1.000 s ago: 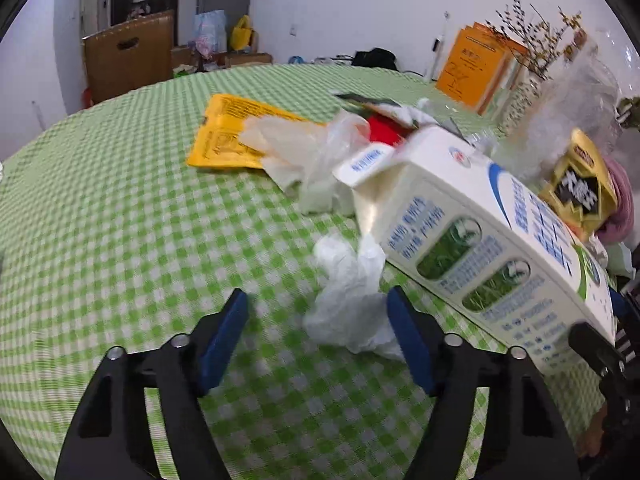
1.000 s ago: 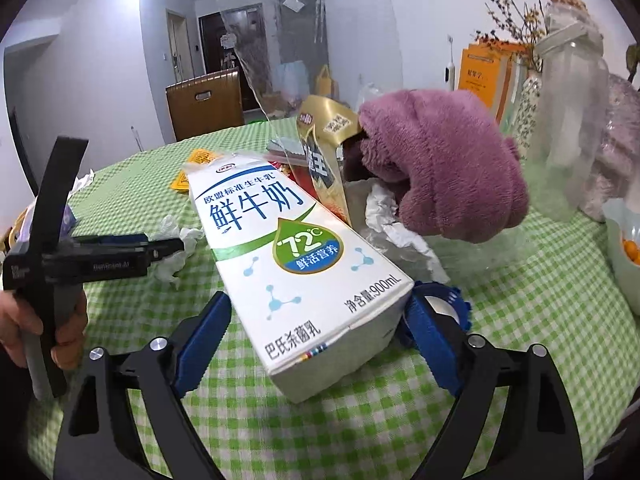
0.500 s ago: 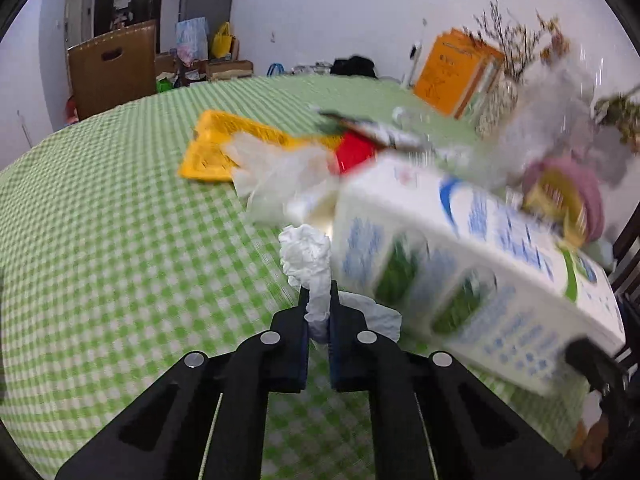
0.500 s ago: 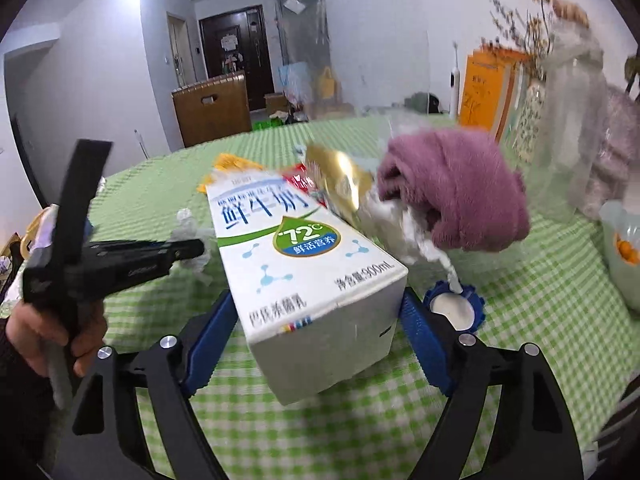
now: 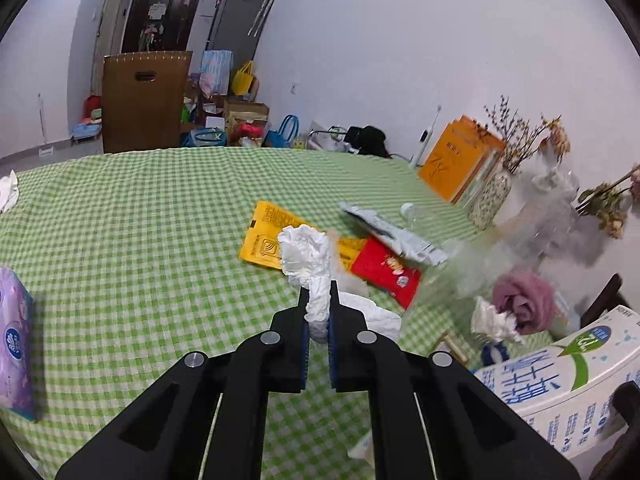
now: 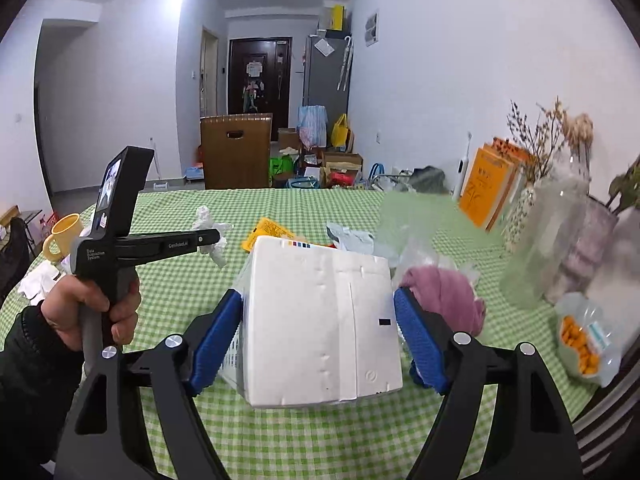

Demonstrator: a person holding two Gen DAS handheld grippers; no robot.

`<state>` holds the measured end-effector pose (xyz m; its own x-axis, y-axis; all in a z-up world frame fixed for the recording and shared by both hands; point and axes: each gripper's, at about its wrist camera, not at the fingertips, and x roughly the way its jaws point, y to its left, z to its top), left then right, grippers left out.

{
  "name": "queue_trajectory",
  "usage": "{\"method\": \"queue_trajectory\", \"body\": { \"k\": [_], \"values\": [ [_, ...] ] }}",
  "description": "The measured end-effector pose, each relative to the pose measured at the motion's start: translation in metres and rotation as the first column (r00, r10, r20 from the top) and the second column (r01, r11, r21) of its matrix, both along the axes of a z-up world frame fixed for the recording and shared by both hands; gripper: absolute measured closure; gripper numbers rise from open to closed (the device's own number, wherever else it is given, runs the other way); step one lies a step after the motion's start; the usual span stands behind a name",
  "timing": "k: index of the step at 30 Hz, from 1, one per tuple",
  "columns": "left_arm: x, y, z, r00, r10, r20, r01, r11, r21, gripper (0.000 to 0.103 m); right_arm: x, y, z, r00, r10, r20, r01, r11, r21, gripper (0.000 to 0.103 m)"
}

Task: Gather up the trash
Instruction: 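Carry tissue and milk carton to the cardboard box and release both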

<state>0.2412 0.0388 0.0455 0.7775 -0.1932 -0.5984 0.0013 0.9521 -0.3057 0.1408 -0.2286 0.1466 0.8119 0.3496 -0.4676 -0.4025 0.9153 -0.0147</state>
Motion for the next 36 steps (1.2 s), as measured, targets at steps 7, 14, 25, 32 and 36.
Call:
{"method": "queue_trajectory", "body": {
  "k": [7, 14, 25, 32, 36],
  "values": [
    [-0.003, -0.008, 0.004, 0.999, -0.038, 0.004, 0.038, 0.999, -0.019, 0.098, -0.013, -0.009, 0.012, 0.999, -0.035, 0.02, 0.035, 0.999, -0.03, 0.028],
    [-0.008, -0.03, 0.008, 0.996, -0.086, 0.012, 0.086, 0.996, 0.001, 0.098, -0.034, -0.037, 0.031, 0.993, -0.095, 0.064, 0.099, 0.994, -0.055, 0.029],
    [-0.038, -0.098, 0.021, 0.967, -0.252, 0.045, 0.25, 0.967, 0.038, 0.098, -0.07, -0.119, 0.037, 0.955, -0.28, 0.101, 0.287, 0.956, -0.063, 0.029],
    [-0.07, -0.189, 0.021, 0.894, -0.448, 0.017, 0.445, 0.891, 0.084, 0.098, -0.115, -0.198, 0.018, 0.886, -0.457, 0.073, 0.463, 0.881, -0.1, 0.029],
    [-0.094, -0.256, 0.015, 0.822, -0.569, 0.006, 0.567, 0.82, 0.075, 0.098, -0.148, -0.241, -0.006, 0.832, -0.554, 0.026, 0.551, 0.821, -0.151, 0.029]
  ]
}}
